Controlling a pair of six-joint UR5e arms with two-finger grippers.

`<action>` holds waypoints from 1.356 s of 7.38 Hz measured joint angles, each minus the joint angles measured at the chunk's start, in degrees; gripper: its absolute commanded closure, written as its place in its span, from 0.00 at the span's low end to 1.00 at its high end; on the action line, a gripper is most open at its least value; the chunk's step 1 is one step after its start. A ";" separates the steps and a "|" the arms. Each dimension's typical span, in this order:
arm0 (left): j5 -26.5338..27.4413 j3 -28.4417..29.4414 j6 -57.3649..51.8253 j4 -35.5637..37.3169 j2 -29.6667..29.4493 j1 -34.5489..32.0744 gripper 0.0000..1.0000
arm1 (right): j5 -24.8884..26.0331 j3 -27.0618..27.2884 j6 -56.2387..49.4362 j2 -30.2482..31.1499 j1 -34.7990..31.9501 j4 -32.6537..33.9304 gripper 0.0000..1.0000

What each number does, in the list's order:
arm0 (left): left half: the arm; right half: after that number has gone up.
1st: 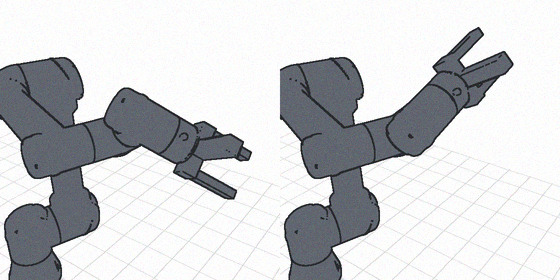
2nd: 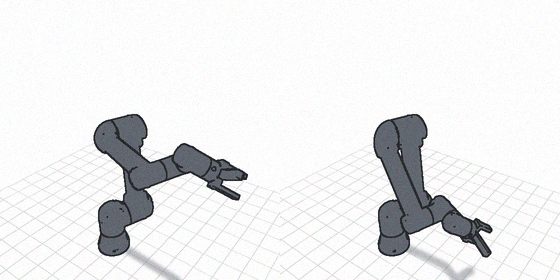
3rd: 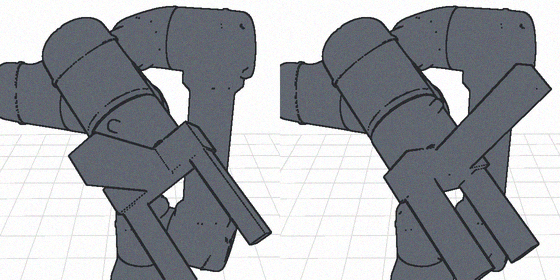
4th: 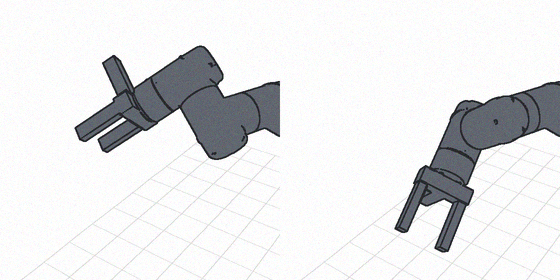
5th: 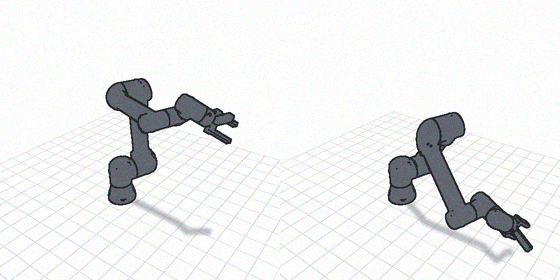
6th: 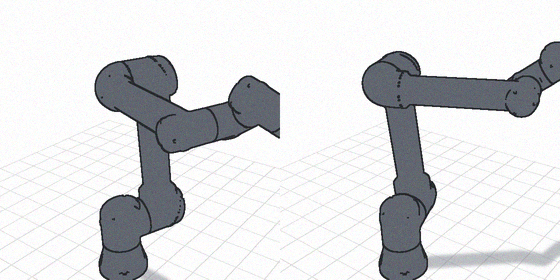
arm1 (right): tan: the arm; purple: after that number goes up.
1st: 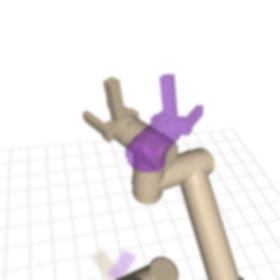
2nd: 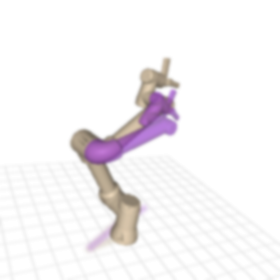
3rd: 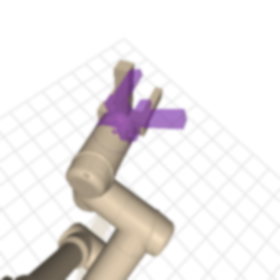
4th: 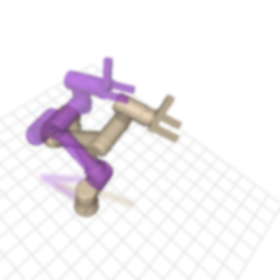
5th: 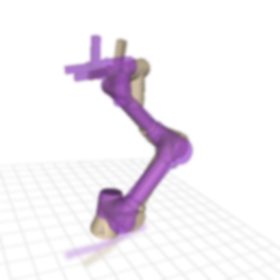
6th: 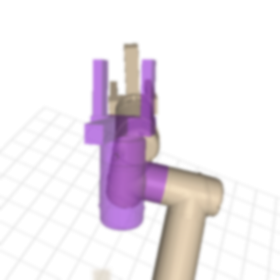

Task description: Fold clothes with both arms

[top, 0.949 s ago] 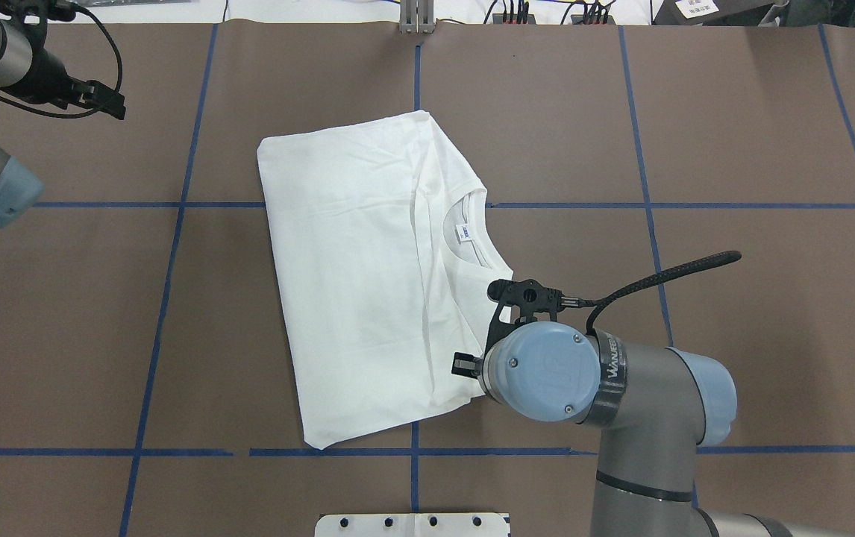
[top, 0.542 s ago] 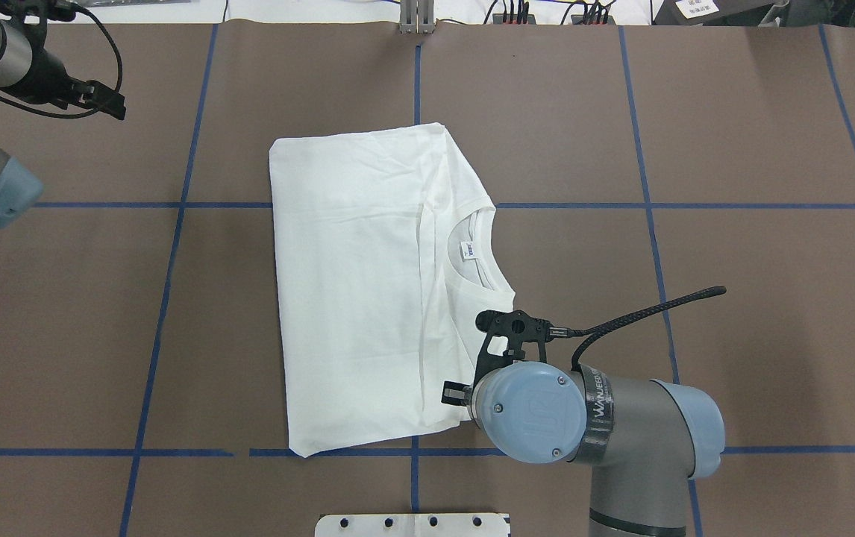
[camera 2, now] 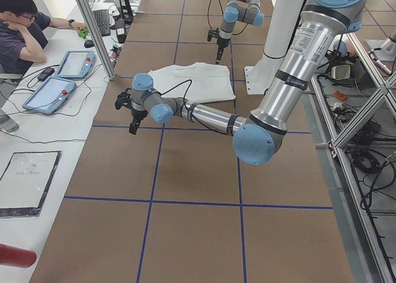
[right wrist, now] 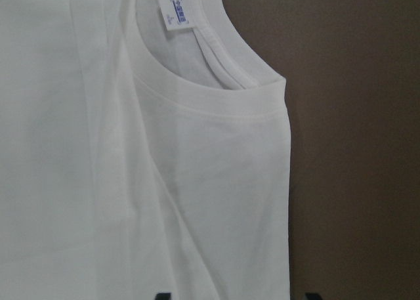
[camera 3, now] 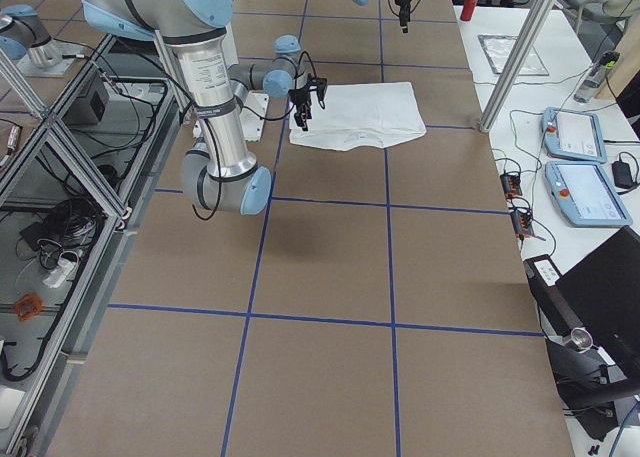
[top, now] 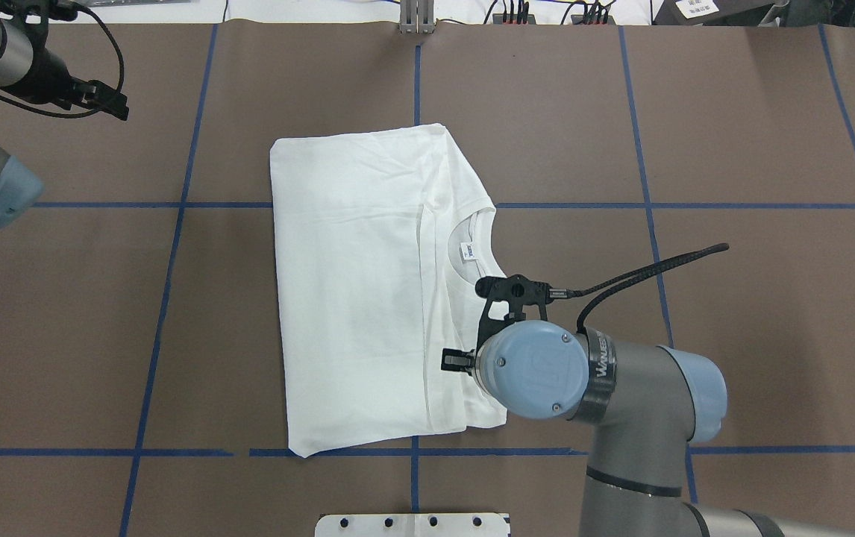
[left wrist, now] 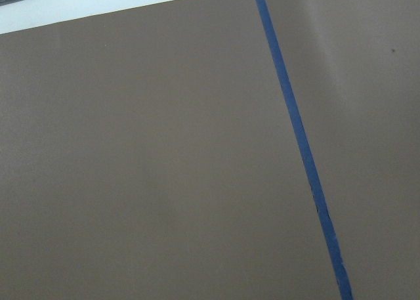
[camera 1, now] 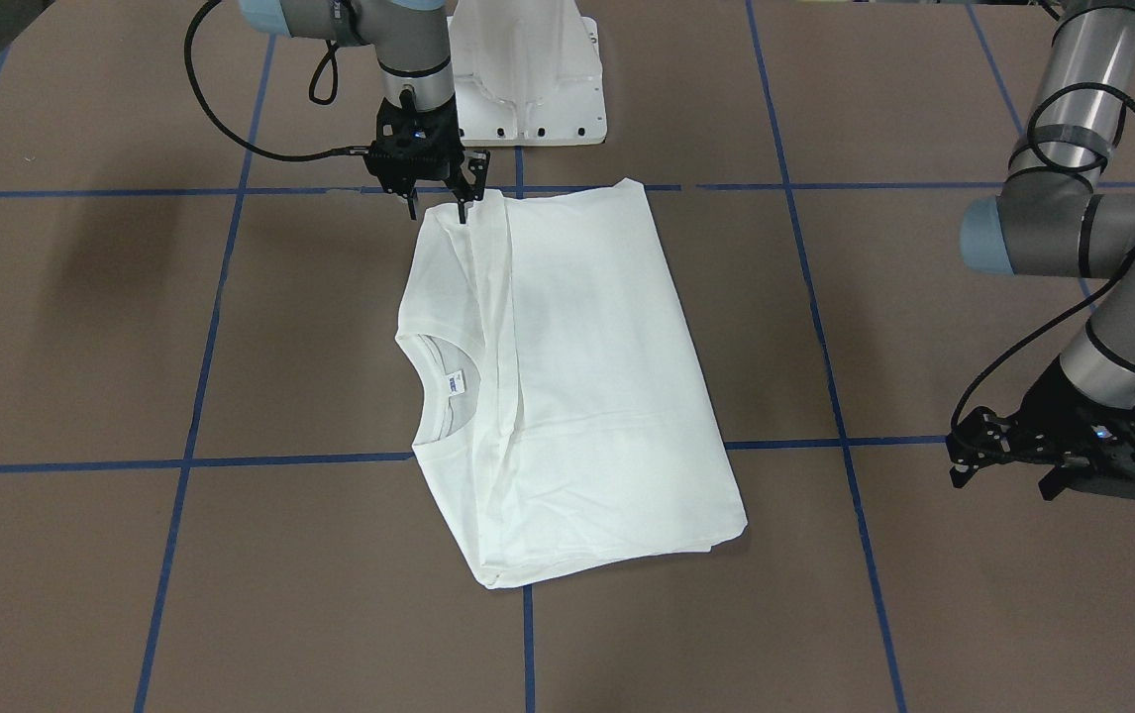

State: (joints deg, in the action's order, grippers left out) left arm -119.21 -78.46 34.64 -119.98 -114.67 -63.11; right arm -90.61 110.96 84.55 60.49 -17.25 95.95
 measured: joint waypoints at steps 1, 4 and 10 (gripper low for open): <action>-0.28 -0.44 0.02 0.00 0.20 0.02 0.00 | -1.03 -3.04 -2.61 -3.01 -2.88 1.13 0.00; -2.00 -1.89 0.07 0.00 1.02 0.04 0.00 | -2.20 -20.54 -6.99 -17.40 -7.19 2.86 0.00; -2.34 -2.57 0.08 0.01 1.28 0.00 0.00 | -1.49 -43.77 -15.58 -31.04 -12.04 3.09 0.00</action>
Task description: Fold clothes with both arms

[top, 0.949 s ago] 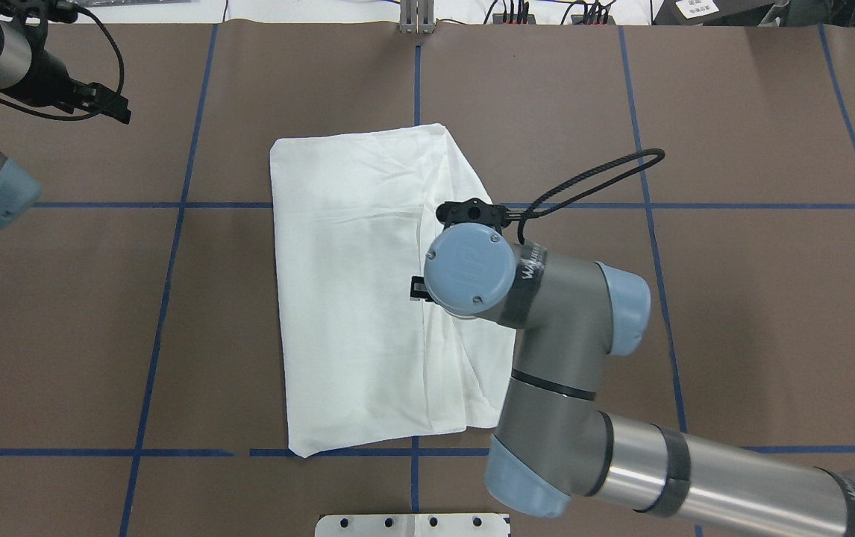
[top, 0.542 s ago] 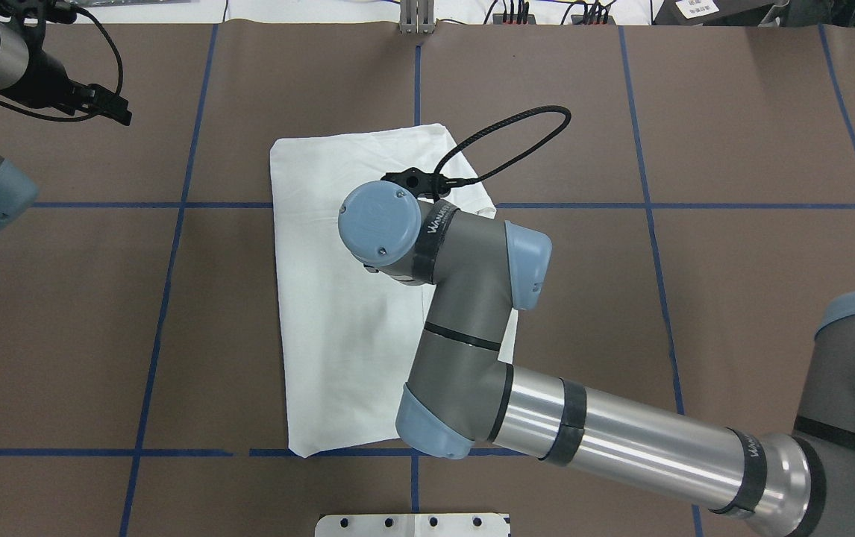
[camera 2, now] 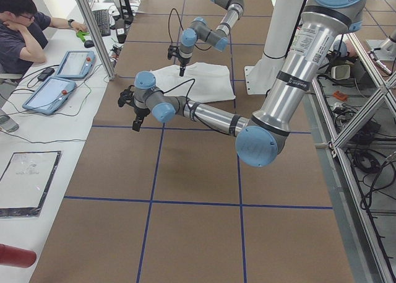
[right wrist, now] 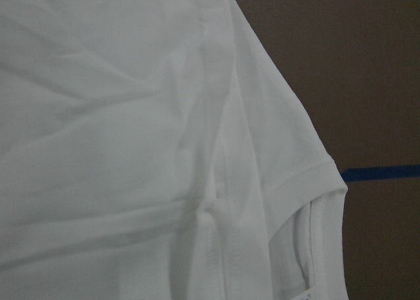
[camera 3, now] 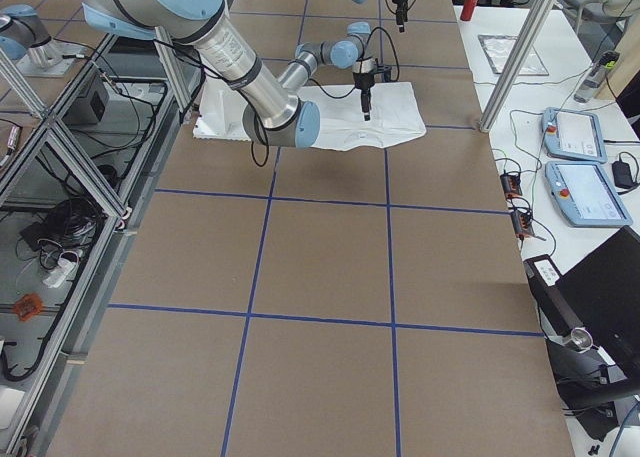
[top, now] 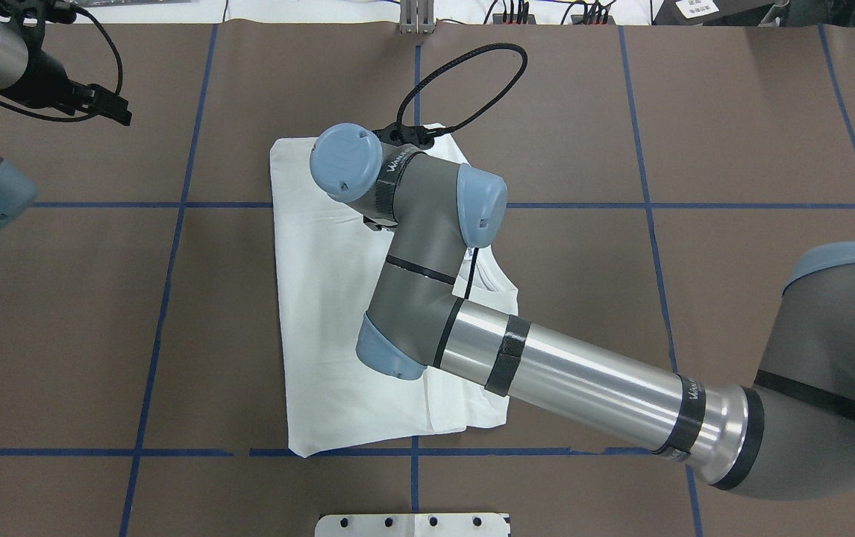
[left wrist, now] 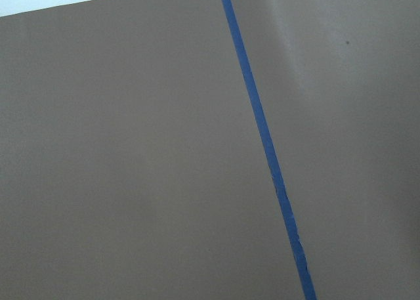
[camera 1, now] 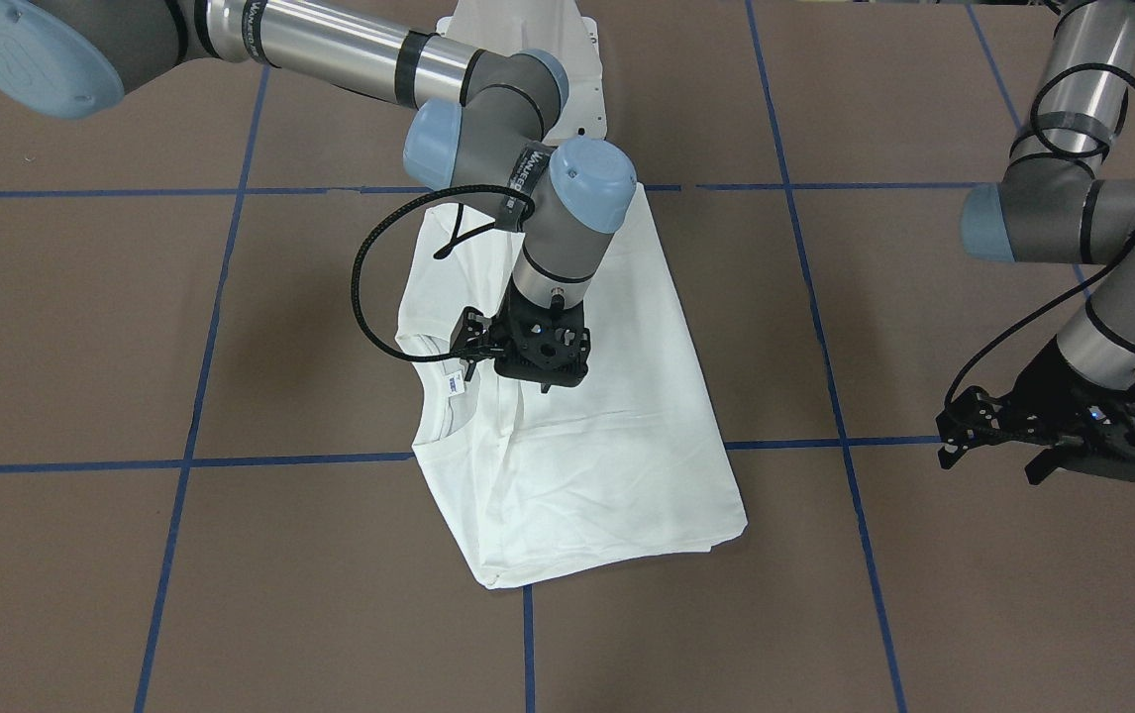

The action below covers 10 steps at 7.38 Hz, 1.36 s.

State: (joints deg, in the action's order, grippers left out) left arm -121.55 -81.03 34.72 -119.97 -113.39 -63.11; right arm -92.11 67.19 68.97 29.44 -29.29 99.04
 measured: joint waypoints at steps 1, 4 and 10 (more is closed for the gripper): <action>0.00 -0.08 0.00 0.00 0.01 0.00 0.00 | 0.33 -0.97 -1.24 -0.12 -0.22 0.01 0.00; 0.01 -0.26 0.00 -0.03 0.33 0.00 0.00 | 1.48 -2.59 -4.21 -0.17 -0.38 0.01 0.00; 0.08 -0.39 0.00 0.00 0.54 0.09 0.00 | 5.06 -2.90 -15.19 0.32 -0.60 10.40 0.00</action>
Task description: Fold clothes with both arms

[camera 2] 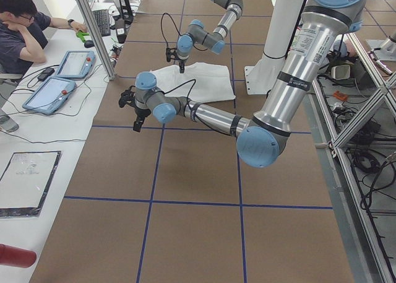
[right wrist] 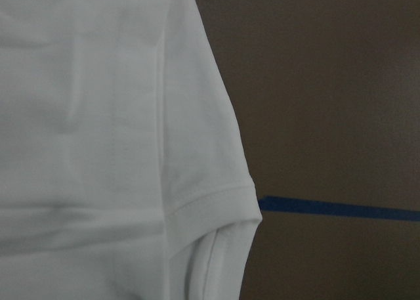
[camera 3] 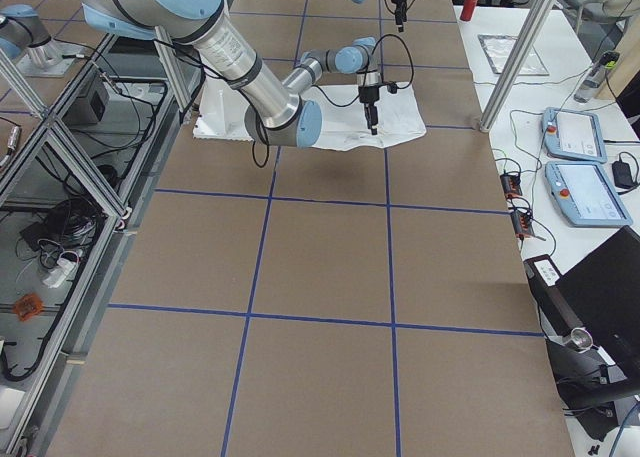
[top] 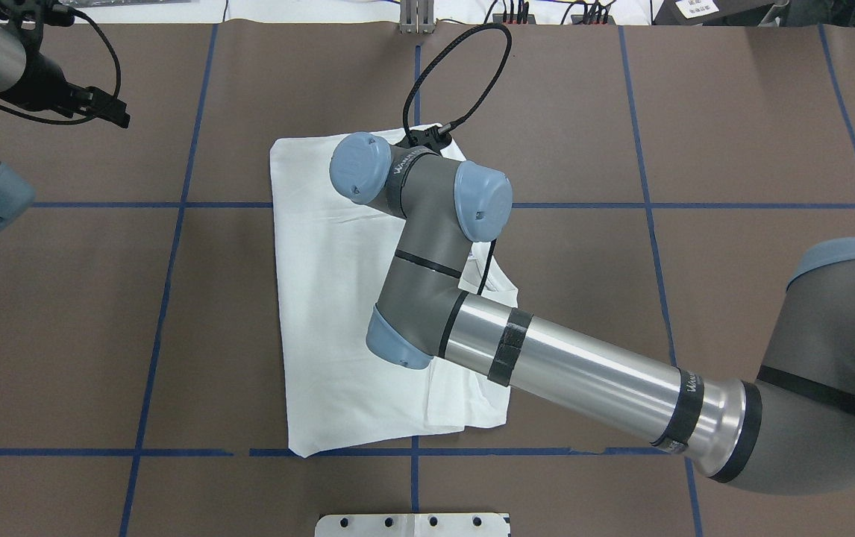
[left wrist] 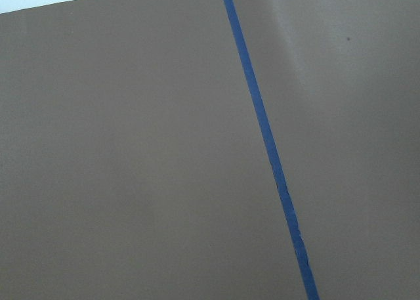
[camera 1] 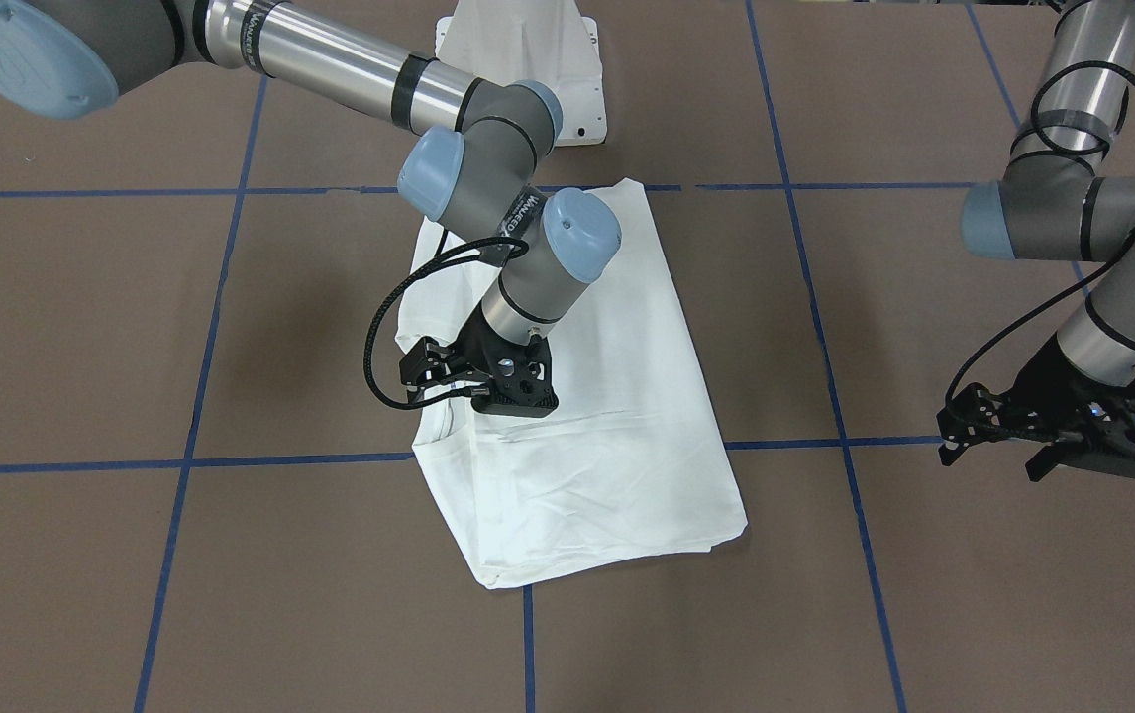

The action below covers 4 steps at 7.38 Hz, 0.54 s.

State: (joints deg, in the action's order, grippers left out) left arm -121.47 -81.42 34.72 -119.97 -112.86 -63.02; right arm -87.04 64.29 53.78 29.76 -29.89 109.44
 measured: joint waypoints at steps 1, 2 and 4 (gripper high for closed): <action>-0.02 0.02 0.00 0.00 0.00 0.00 0.00 | 1.06 0.93 -3.47 1.20 -0.31 2.15 0.00; -0.04 0.03 0.00 0.00 0.00 0.00 0.00 | 1.68 2.77 -6.11 2.86 -0.76 3.11 0.00; -0.01 0.03 0.00 0.00 0.00 0.00 0.00 | 0.82 7.12 -7.85 4.30 -1.38 3.23 0.00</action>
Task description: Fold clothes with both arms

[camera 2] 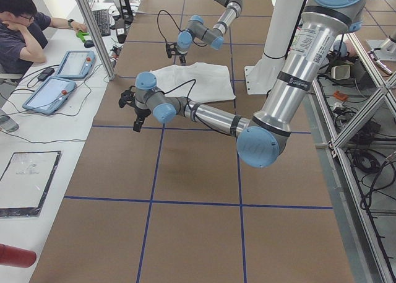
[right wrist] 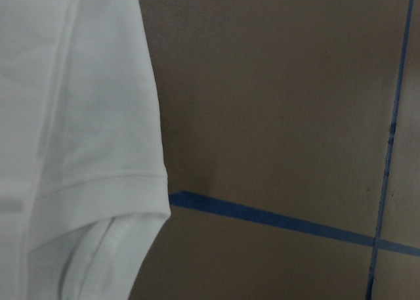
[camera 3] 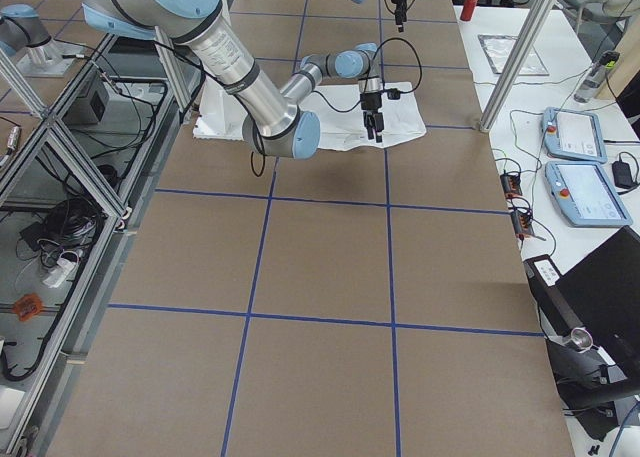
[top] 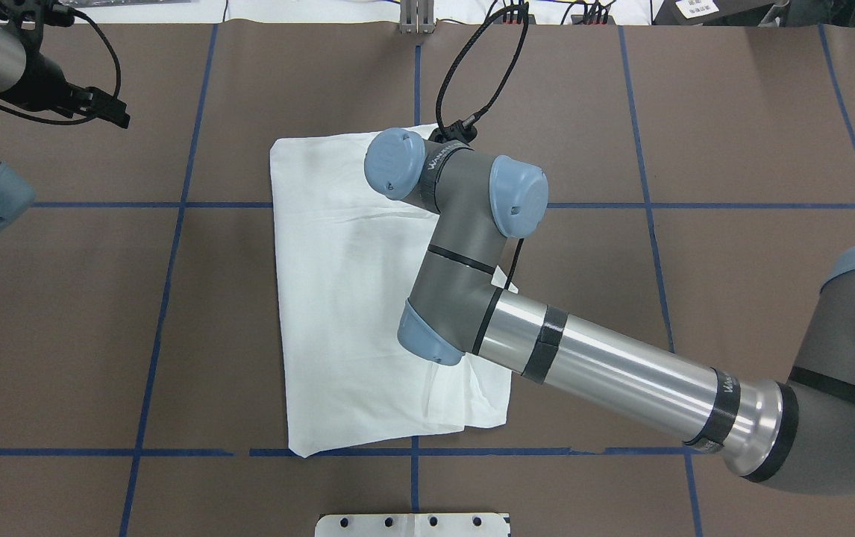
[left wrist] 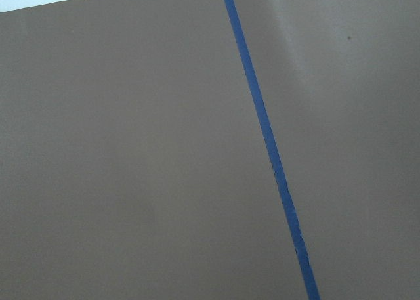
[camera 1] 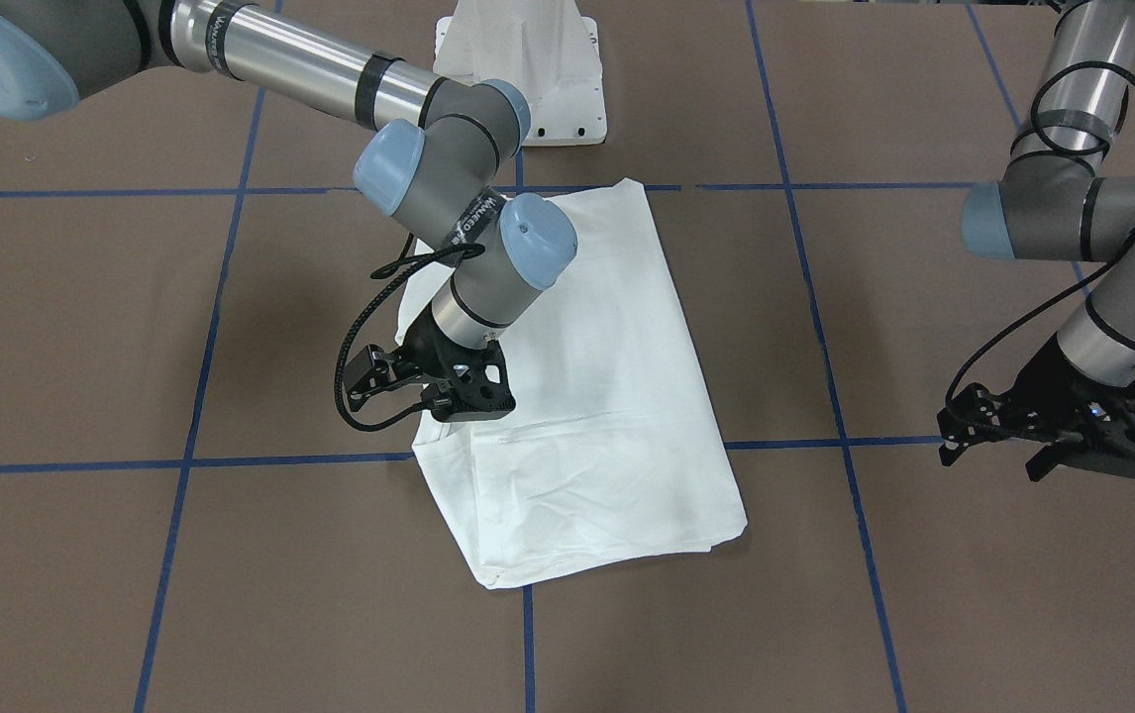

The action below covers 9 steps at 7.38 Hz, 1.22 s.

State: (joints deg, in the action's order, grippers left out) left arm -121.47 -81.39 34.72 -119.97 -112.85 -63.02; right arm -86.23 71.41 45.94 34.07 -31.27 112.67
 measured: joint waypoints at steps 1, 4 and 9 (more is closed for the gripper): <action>-0.01 0.00 0.00 0.00 0.00 0.00 0.00 | -2.46 2.73 2.24 0.03 -0.02 -0.22 0.00; -0.04 0.04 0.00 0.00 0.08 0.00 0.00 | -6.29 7.35 18.45 0.31 4.65 -3.33 0.00; -0.08 -0.07 -0.04 -0.09 0.55 -0.03 0.00 | -4.19 8.11 27.39 0.74 11.74 0.30 0.00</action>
State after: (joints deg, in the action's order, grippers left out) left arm -121.55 -81.45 34.68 -120.06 -112.30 -63.05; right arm -90.41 79.52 73.32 34.81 -19.52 112.97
